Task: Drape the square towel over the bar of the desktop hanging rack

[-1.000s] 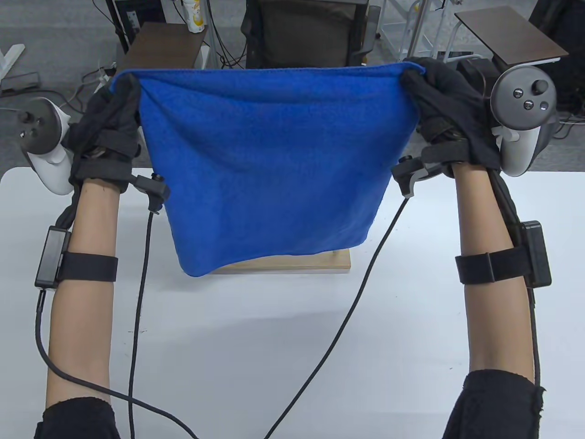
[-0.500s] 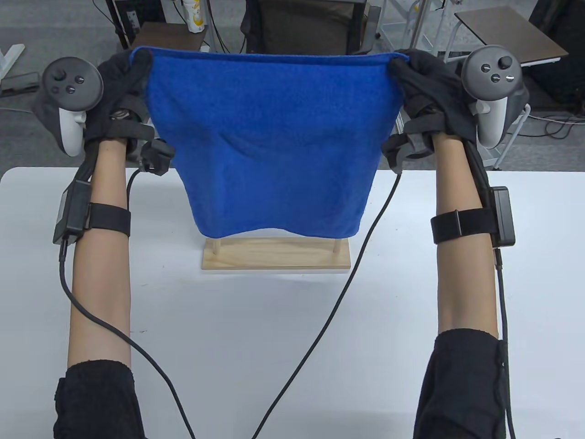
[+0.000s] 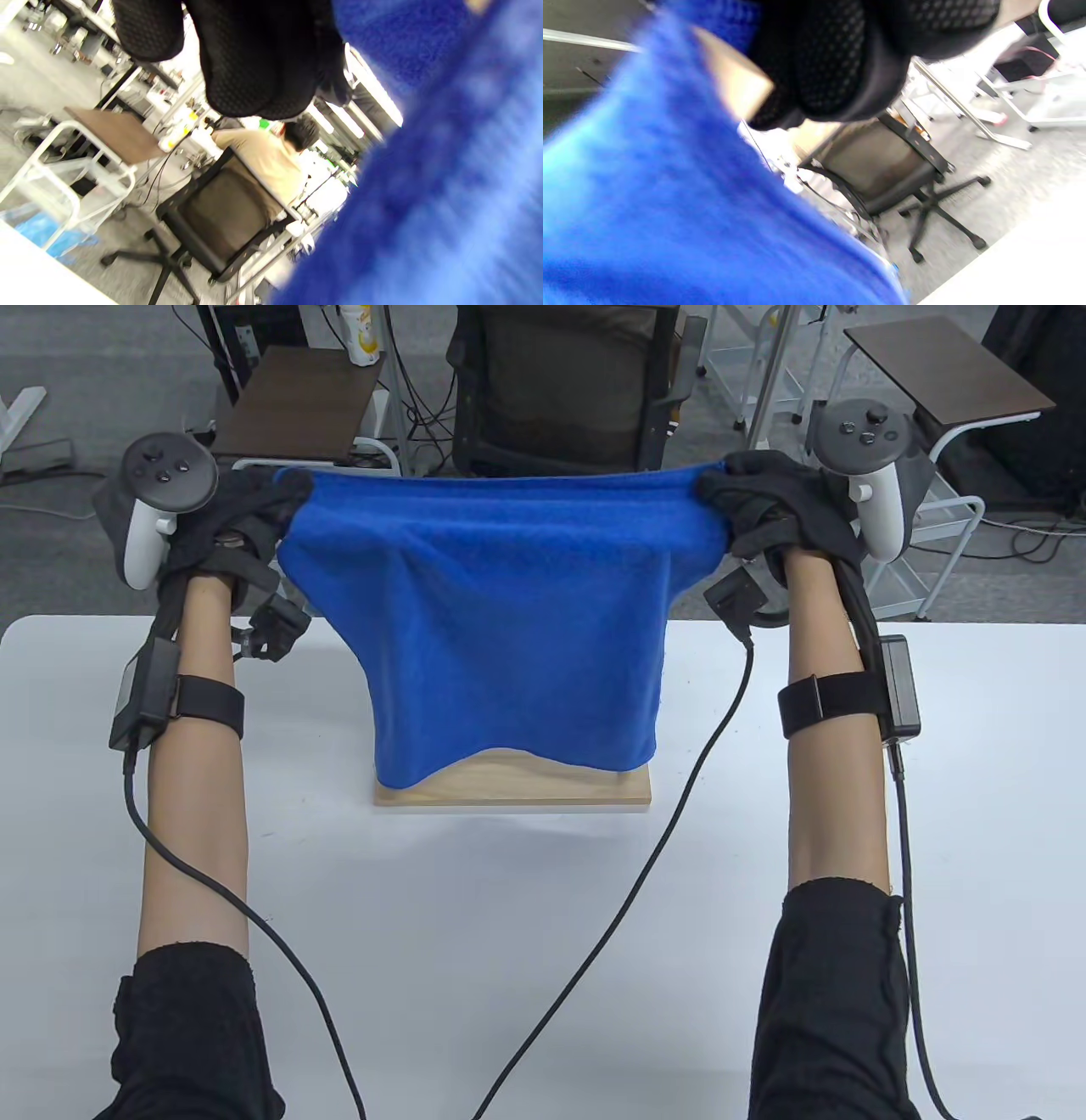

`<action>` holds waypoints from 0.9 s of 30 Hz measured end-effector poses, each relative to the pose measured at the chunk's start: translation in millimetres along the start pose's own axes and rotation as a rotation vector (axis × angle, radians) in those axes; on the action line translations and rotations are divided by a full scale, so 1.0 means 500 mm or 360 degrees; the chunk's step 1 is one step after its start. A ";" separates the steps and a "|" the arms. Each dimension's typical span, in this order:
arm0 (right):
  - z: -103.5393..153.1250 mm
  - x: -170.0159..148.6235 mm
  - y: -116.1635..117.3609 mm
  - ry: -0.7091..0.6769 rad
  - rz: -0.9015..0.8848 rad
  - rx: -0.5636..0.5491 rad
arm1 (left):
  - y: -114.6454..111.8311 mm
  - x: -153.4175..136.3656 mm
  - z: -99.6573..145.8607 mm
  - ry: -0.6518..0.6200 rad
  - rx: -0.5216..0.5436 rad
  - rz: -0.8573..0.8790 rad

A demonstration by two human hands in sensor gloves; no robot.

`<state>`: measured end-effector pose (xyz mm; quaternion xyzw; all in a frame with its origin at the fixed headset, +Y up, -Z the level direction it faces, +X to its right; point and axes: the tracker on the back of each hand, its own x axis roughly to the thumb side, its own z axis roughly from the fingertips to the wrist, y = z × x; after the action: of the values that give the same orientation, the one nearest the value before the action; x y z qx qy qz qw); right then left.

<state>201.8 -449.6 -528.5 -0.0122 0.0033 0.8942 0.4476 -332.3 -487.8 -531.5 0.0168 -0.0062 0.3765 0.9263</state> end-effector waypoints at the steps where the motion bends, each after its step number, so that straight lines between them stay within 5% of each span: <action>1: -0.004 -0.009 0.007 0.0038 0.0019 0.0048 | -0.005 -0.009 -0.001 0.0034 -0.0099 0.0004; 8: -0.014 -0.057 0.035 0.0168 -0.0114 0.0270 | -0.034 -0.061 0.007 0.0094 -0.0340 0.0170; 27: 0.005 -0.163 0.130 0.0335 -0.0042 0.0338 | -0.136 -0.154 0.065 0.0254 -0.0443 0.0127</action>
<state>198.9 -553.9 -524.6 -0.0584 0.1444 0.8767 0.4551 -339.7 -591.3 -502.7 -0.1418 0.0145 0.4086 0.9015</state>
